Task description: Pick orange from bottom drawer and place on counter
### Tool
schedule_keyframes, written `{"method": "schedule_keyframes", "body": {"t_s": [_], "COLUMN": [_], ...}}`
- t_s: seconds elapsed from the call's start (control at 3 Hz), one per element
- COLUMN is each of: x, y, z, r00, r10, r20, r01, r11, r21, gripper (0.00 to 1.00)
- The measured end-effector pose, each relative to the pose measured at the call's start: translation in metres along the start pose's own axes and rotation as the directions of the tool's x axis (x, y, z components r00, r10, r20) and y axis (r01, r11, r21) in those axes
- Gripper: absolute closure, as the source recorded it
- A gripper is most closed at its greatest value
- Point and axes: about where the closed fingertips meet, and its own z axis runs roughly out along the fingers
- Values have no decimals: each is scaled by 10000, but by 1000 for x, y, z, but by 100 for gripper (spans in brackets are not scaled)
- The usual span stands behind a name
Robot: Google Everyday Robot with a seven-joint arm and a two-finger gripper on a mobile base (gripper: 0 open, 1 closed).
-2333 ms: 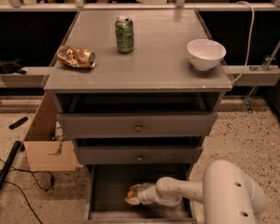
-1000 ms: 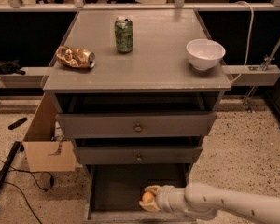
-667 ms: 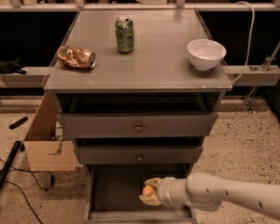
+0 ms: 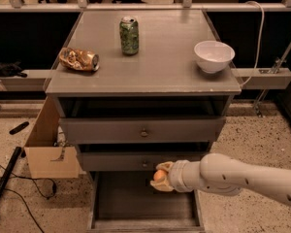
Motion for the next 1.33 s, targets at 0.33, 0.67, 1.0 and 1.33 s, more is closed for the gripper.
{"method": "schedule_keyframes", "body": {"t_s": [0.33, 0.67, 1.0, 1.33], "x": [-2, -25, -108, -141], "y": [-1, -12, 3, 11], "z": [-3, -46, -133, -209], "r00": [10000, 9966, 9548, 9255], "r10": [-22, -346, -1997, -2793], "r20": [50, 741, 2200, 2559], "r01": [22, 307, 1812, 2372], "r11": [10000, 9981, 9782, 9540], "r21": [34, 528, 1014, 1835], "gripper": [100, 100, 100, 100]}}
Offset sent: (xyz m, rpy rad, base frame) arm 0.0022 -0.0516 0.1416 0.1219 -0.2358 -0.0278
